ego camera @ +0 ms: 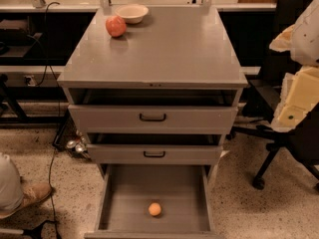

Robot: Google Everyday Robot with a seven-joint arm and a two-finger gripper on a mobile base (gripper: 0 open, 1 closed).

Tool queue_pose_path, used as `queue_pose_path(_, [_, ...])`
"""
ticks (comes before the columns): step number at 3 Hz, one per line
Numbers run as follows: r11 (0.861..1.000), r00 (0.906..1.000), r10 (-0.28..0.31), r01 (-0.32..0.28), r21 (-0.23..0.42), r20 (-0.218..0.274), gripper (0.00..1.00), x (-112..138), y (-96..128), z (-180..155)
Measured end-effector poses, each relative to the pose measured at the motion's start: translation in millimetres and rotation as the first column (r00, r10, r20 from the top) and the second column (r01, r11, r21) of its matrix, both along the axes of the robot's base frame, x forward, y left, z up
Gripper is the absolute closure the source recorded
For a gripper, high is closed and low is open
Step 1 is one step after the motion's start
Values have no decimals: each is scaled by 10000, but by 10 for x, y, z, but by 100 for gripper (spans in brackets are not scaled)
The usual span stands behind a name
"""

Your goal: Pick orange from bottom drawer and place on counter

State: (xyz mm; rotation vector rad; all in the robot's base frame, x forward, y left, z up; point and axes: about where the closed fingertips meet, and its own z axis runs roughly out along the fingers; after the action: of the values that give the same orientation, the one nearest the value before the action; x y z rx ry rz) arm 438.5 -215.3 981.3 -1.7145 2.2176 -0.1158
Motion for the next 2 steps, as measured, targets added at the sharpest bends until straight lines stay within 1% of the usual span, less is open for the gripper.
queue_pose_path(1, [10000,10000,0,0,0,2,0,0,0,1])
queue_pose_path(2, [9987,9998,-189,190,482,-22,0,1,-9,-64])
